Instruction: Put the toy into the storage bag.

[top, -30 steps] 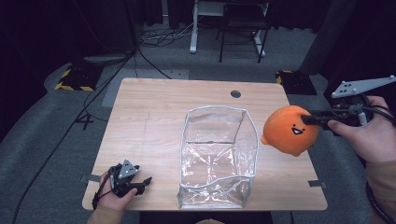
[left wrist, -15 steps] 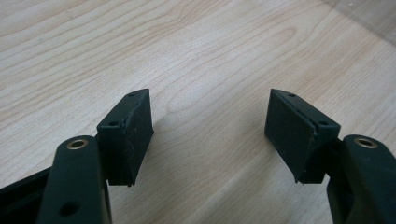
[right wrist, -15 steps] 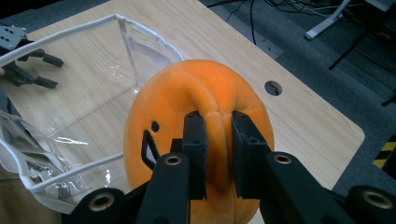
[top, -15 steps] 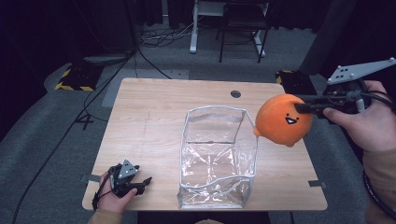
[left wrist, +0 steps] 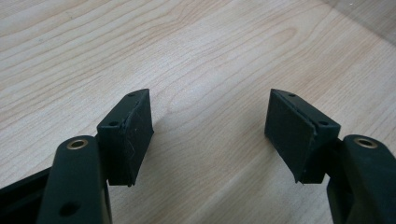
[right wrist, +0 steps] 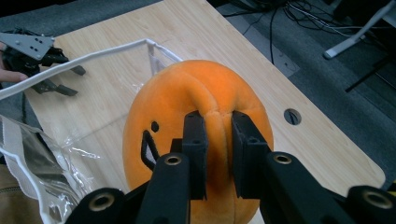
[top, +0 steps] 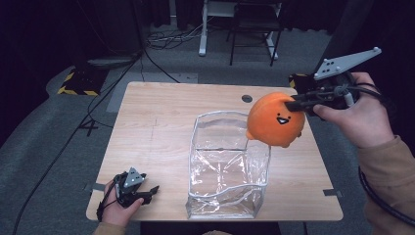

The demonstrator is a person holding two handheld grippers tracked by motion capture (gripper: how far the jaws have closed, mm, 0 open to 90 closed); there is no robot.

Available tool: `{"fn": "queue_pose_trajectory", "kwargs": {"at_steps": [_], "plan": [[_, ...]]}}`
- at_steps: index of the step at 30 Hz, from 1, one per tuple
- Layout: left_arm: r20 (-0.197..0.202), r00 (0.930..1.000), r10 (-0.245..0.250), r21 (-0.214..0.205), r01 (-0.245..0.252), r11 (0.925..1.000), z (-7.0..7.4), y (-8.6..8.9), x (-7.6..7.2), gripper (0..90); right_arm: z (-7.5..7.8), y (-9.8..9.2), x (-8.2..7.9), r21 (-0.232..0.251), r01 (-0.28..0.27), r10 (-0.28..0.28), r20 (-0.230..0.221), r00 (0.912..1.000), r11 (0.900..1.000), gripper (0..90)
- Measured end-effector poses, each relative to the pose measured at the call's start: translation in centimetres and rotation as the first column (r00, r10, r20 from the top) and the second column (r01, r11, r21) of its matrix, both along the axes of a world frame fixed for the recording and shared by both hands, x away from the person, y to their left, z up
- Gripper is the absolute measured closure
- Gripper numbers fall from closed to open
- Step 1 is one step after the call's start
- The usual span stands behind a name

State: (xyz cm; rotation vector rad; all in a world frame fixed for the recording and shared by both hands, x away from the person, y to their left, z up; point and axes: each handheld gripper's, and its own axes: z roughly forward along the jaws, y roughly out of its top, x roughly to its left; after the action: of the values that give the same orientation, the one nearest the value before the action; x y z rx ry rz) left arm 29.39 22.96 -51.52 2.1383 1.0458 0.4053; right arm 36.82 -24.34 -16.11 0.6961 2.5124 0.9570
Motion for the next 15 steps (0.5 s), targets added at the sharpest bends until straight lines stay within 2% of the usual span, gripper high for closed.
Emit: {"fn": "queue_pose_trajectory", "kwargs": {"at_steps": [8,15], "plan": [[0.0,1.0,0.0,0.0,0.0,1.0,0.0,0.0,0.0,32.6,-0.6,2.8,0.8,-0.017,-0.055,0.055,-0.01,0.9985,0.9983,77.9],[-0.001,1.0,0.002,0.0,-0.002,1.0,0.0,0.0,0.1,32.5,-1.6,5.1,1.4,-0.013,-0.093,0.092,-0.018,0.9956,0.9956,77.8]]}}
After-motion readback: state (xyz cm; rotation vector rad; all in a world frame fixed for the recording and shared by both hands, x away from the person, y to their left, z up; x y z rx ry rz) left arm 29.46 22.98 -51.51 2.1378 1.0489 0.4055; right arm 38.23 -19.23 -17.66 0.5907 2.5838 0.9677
